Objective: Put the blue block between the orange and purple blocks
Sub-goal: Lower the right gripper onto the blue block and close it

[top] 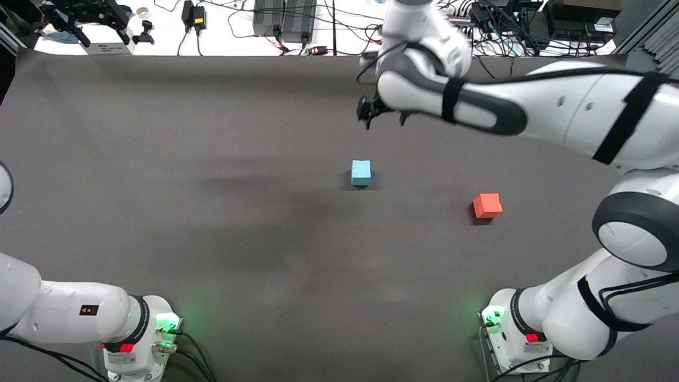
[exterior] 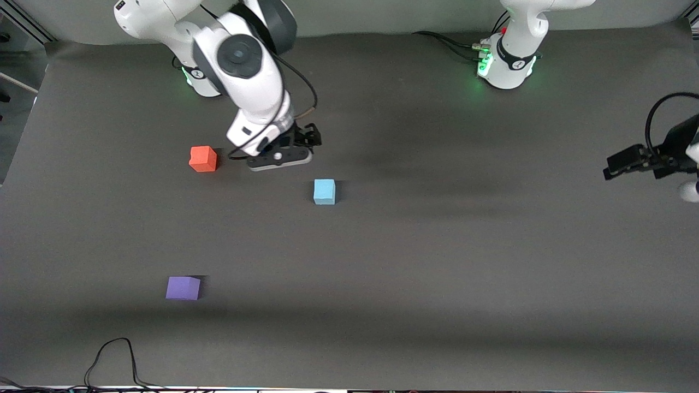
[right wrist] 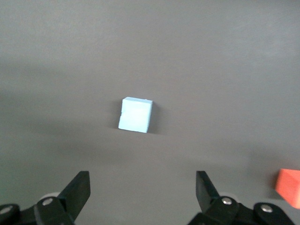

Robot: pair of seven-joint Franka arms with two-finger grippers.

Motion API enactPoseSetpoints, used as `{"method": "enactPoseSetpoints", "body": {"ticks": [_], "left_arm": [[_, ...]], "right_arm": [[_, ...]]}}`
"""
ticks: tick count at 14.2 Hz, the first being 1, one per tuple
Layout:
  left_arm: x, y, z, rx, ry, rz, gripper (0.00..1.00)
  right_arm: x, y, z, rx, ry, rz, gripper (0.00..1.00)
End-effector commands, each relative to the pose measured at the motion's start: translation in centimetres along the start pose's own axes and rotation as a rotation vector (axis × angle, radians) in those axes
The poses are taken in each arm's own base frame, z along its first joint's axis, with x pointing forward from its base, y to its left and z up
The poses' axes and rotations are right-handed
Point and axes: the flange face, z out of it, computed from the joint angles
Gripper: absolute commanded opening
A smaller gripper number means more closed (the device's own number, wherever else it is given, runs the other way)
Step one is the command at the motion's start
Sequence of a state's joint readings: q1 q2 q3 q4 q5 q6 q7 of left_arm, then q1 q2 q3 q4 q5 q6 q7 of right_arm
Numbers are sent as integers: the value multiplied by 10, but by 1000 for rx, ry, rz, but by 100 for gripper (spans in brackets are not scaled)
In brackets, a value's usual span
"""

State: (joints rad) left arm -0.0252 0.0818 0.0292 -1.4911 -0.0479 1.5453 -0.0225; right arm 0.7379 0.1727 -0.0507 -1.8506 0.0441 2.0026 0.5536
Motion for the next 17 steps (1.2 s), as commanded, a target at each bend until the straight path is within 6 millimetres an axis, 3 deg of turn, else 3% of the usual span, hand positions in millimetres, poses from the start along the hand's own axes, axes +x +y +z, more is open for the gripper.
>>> {"method": "enactPoseSetpoints", "body": {"ticks": [1, 5, 7, 12, 17], "left_arm": [[-24, -1, -7, 19, 14, 14, 100], [-32, 7, -21, 18, 36, 27, 100], [-38, 11, -26, 17, 41, 32, 100], [-53, 10, -31, 16, 62, 38, 100], [-52, 13, -29, 16, 51, 43, 100]], "right_arm": [[-14, -9, 52, 3, 30, 48, 100], [-12, -34, 122, -10, 31, 82, 100], [-8, -38, 149, -6, 43, 100, 100], [-2, -39, 188, 0, 64, 100, 100], [4, -34, 224, 5, 87, 104, 100]]}}
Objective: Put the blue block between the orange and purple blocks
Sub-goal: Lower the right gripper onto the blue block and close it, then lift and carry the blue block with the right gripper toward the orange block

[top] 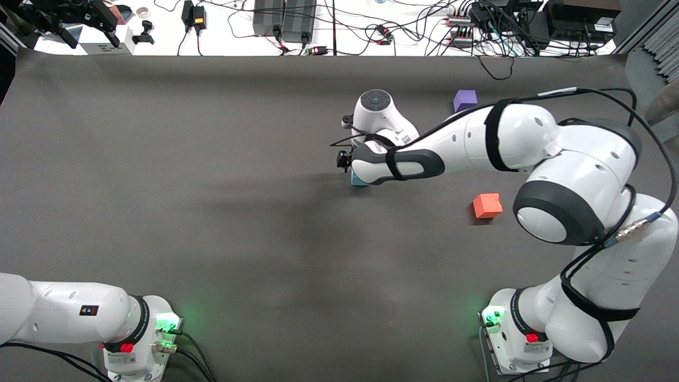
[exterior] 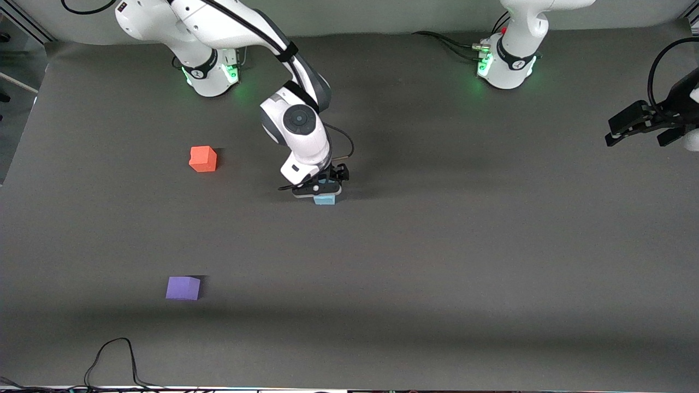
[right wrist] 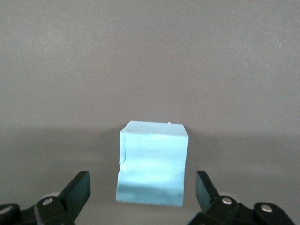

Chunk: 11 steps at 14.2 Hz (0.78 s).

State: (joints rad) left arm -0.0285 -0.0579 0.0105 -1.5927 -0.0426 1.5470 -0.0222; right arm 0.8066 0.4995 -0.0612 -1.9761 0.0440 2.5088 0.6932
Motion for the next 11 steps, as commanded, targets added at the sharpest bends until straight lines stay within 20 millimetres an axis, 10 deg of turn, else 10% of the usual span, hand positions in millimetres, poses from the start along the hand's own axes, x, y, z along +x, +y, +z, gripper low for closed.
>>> {"method": "enactPoseSetpoints", "body": {"ticks": [1, 8, 11], "left_arm": [[-8, 2, -1, 14, 14, 19, 100], [-6, 7, 3, 60, 3, 72, 100], [-7, 7, 4, 60, -2, 72, 100]], "right_arm": [[3, -1, 18, 0, 28, 16, 100], [5, 4, 33, -13, 36, 10, 98], [5, 4, 33, -12, 37, 10, 60]]}}
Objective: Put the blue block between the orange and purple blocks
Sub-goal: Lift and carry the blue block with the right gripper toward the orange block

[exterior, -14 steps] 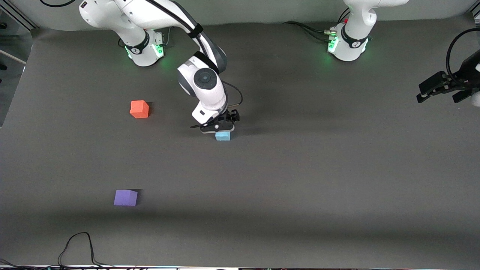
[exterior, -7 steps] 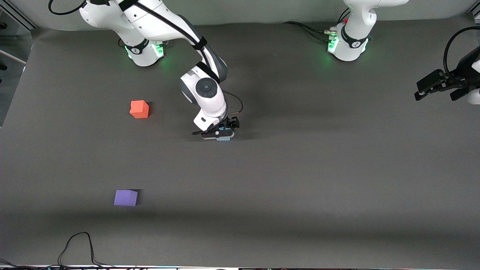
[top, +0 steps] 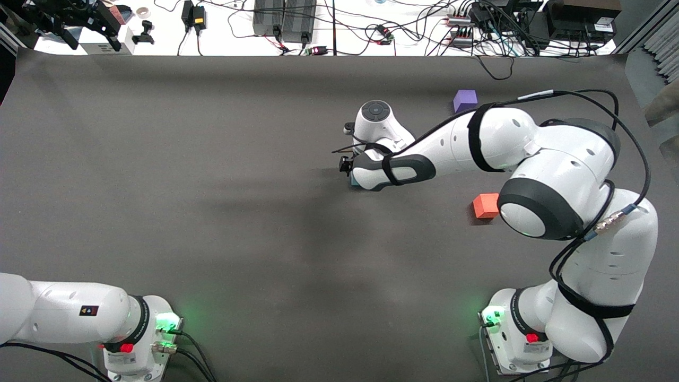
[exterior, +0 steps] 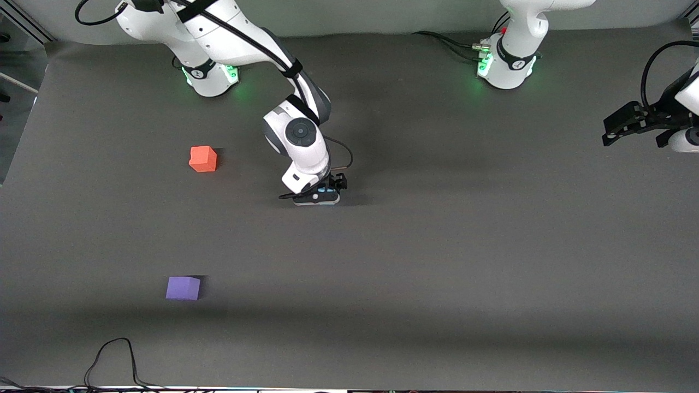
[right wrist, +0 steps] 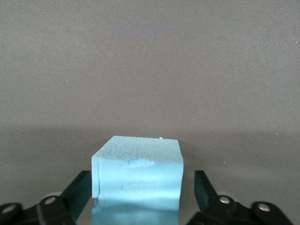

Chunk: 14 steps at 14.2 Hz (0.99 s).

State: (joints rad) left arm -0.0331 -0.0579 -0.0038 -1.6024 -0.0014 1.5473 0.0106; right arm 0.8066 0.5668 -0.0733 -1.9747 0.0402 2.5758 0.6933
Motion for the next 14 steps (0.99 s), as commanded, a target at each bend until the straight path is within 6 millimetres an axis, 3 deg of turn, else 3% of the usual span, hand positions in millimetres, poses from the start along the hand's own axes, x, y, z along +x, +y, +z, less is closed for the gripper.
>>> {"method": "enactPoseSetpoints", "body": {"ticks": [1, 2, 4, 7, 14], "left_arm": [[-6, 1, -1, 18, 8, 21, 100], [-6, 1, 1, 18, 5, 21, 100], [-6, 2, 5, 18, -3, 23, 100], [-7, 1, 8, 18, -9, 23, 100], [-10, 2, 12, 20, -28, 32, 100]], "right_arm": [[3, -3, -2, -2, 26, 1, 49], [4, -3, -3, -2, 28, -5, 31], [7, -3, -7, 2, 33, -10, 9], [27, 4, -45, 10, 55, 0, 9], [81, 0, -217, -37, -33, -17, 9]]}}
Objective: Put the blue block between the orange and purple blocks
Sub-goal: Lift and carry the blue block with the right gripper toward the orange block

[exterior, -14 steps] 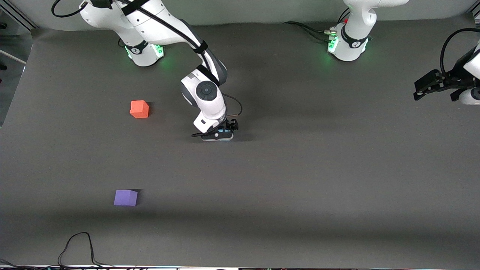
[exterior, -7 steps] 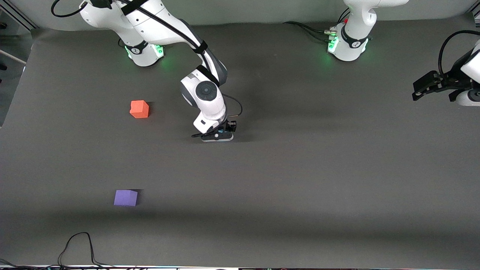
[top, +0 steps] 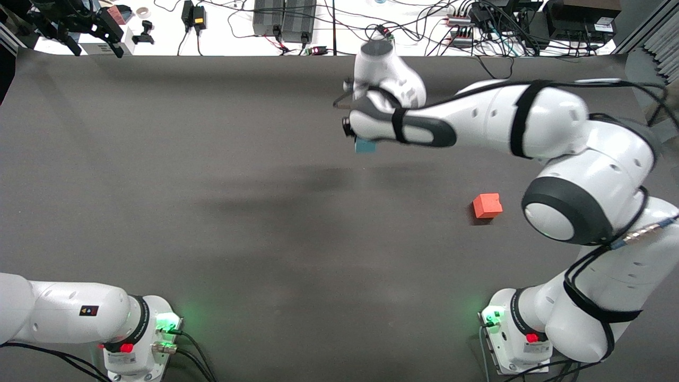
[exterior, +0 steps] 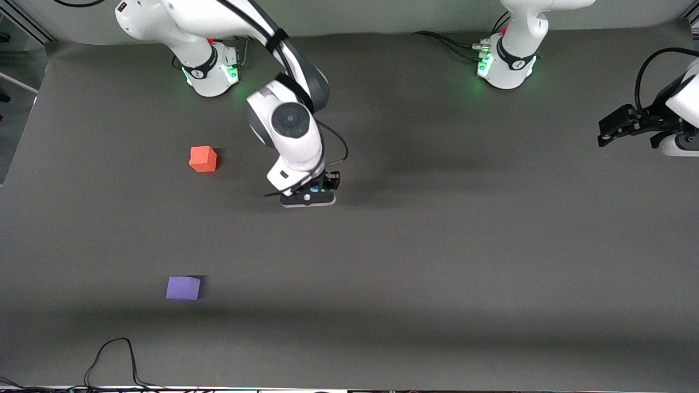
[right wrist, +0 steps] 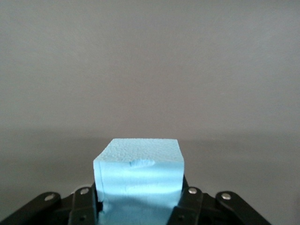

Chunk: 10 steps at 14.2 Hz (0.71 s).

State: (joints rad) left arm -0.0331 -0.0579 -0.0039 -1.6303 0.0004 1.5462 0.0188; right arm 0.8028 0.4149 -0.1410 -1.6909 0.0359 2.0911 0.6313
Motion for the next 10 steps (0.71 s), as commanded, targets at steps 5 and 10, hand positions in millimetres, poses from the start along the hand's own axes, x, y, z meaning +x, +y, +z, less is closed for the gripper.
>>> {"method": "enactPoseSetpoints", "body": {"ticks": [5, 10], "left_arm": [[-9, 7, 1, 31, -2, 34, 100], [-8, 6, 1, 29, -10, 35, 100]], "right_arm": [[46, 70, -143, 67, -35, -27, 9], [66, 181, -192, 79, -35, -47, 9]]}}
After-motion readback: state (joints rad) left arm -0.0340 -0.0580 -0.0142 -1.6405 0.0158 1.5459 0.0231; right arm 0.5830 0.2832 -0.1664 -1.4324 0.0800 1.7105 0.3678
